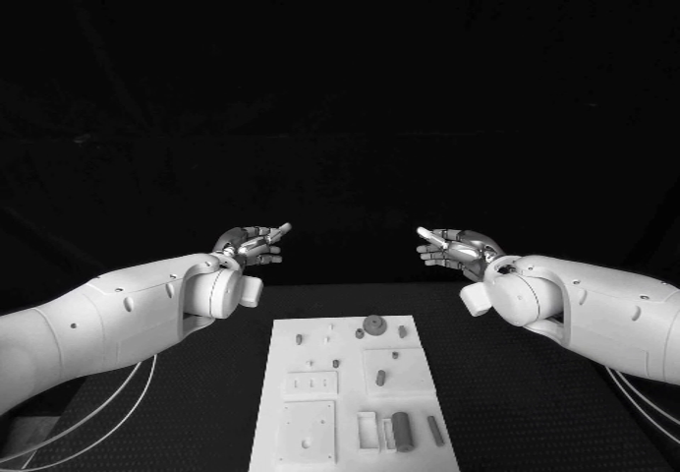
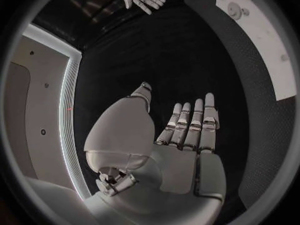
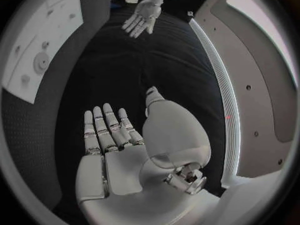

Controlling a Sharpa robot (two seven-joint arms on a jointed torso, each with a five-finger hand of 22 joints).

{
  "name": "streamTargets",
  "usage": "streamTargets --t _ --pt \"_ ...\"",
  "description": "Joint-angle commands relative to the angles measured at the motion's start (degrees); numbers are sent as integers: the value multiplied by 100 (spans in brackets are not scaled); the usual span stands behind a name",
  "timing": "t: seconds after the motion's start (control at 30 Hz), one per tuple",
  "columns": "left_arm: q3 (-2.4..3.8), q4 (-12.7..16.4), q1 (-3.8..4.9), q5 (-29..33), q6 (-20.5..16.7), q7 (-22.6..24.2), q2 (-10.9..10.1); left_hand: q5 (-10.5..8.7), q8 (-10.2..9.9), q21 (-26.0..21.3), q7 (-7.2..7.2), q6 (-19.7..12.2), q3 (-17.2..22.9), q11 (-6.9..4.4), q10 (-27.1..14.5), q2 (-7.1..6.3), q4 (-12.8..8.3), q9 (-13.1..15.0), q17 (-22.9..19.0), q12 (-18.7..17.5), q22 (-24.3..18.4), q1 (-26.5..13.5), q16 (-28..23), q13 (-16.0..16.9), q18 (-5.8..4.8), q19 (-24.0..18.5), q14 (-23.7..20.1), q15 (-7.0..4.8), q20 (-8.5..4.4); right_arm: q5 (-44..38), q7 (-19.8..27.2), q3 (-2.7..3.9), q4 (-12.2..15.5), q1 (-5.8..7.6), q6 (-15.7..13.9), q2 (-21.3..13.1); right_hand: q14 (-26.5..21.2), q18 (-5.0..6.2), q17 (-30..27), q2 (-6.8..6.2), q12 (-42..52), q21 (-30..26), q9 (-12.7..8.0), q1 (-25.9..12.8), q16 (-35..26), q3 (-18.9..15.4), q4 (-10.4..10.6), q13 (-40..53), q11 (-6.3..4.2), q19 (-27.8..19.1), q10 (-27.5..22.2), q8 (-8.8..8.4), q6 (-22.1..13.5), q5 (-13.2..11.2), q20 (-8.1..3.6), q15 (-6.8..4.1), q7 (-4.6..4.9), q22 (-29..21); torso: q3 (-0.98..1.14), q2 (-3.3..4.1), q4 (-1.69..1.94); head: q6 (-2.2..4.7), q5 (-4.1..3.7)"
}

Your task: Assemble the parts on the task board

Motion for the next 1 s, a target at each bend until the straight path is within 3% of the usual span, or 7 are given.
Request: streamTargets --t 0.03,0.23,0.37,0.43,0.73,0.9,1.0 --pt "-8 126 3 -190 637 -95 -202 42 362 451 241 965 26 191 1317 122 -85 131 255 474 145 783 660 210 372 1057 1399 -125 -256 -2268 73 2 -136 -9 -275 30 1010 429 197 -226 388 184 228 1114 468 -94 -137 102 21 1082 867 421 874 35 -26 21 640 687 -16 43 55 -51 -23" --pt "-7 444 9 -665 609 -139 -428 46 444 954 224 1809 321 -23 2443 211 -498 -4 577 778 378 1939 1179 413 543 2063 2572 -549 -543 -3560 53 4 -326 -11 -367 100 2023 756 315 -397 603 344 210 1783 818 74 -72 146 -201 2041 1588 600 1556 35 -29 -351 493 506 4 159 121 -34 -107" --pt "-6 722 18 -664 742 -93 -620 42 331 962 202 1962 328 -39 2569 124 -417 -121 674 642 405 2000 1144 406 496 2119 2642 -577 -607 -4338 9 6 -322 -22 -381 99 2662 954 427 -457 791 511 216 2058 1039 172 2 224 -420 2677 2152 695 1960 46 -39 -623 409 450 31 210 139 -61 -121" --pt "-4 909 57 -665 813 -73 -718 34 269 973 194 2026 295 -42 2626 94 -326 -177 738 554 428 1998 1126 402 471 2162 2694 -597 -653 -4802 30 9 -326 -22 -307 114 3230 969 559 -514 827 710 222 2191 1248 139 79 247 -525 3270 2433 731 2217 34 -171 -894 320 441 45 283 165 -36 -161" --pt "18 1405 66 -685 882 0 -836 32 50 1153 252 1986 104 36 2564 -10 -25 -321 1057 208 628 2028 1188 352 420 2361 2921 -712 -823 -6427 -34 17 -344 -21 -180 205 4563 969 1011 -589 799 1294 245 2269 1878 -66 147 316 -770 4686 3024 679 2605 37 -707 -1484 179 573 -27 500 320 2 -347" --pt "19 1645 87 -700 843 -2 -1009 34 -35 1160 303 1901 50 101 2418 -25 29 -370 1143 37 674 2059 1153 297 404 2338 2911 -683 -823 -7415 -304 54 -222 -19 -152 251 5416 969 1479 -585 725 1905 155 2455 2660 -113 131 332 -920 5594 3328 513 2597 38 -1142 -1660 181 912 -50 621 394 67 -428" --pt "19 1687 120 -700 856 -1 -1047 33 -40 1163 306 1902 36 105 2417 -29 36 -375 1161 19 685 2050 1147 292 404 2336 2913 -680 -821 -7920 -435 72 -193 -11 -166 308 5406 969 1743 -577 737 2134 81 2469 2991 -192 154 413 -990 5713 3648 401 2628 36 -1254 -1739 140 1002 -61 676 444 74 -463"
